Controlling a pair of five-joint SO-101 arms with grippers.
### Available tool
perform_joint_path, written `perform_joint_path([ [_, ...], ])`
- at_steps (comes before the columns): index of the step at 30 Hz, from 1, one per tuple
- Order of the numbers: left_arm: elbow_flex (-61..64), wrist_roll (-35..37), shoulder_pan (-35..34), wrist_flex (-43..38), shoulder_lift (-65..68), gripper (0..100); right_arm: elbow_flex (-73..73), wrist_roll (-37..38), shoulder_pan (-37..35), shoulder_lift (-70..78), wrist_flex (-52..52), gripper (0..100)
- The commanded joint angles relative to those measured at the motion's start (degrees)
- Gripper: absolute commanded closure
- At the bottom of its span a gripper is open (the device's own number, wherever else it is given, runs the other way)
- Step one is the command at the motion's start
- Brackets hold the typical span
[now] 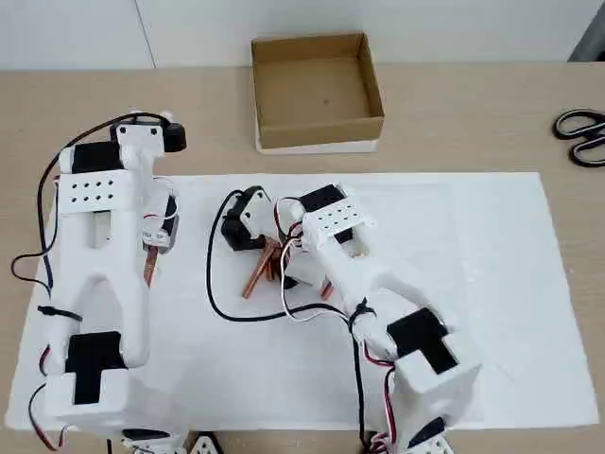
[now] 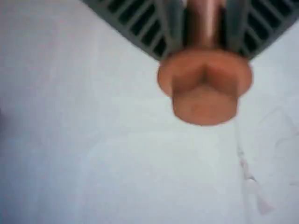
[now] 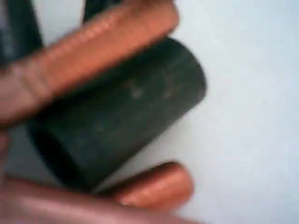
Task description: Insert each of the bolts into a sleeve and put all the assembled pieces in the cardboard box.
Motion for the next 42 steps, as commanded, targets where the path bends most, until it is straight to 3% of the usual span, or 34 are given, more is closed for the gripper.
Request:
perform_joint_path([
  [1, -0.22, 0.35, -0.26, 0.79, -2.64, 99, -1.85, 0.35, -0.04, 1.45, -1.10, 83.8],
  [15, -0.22, 0.35, -0.26, 0.79, -2.64, 99, -3.96, 0.35, 0.31, 1.10, 0.66, 93.9],
  [28, -0.22, 0.35, -0.26, 0.79, -2.81, 99, -17.14, -0.18, 4.35, 1.10, 14.99, 99.5],
  [36, -0.22, 0.35, 0.00, 0.79, -2.90, 99, -31.21, -11.60, 4.79, 1.19, 27.03, 99.5],
  [42, -0.22, 0.18, 0.00, 0.79, -2.73, 99, -35.69, -23.65, 12.35, 1.45, 30.11, 99.5],
])
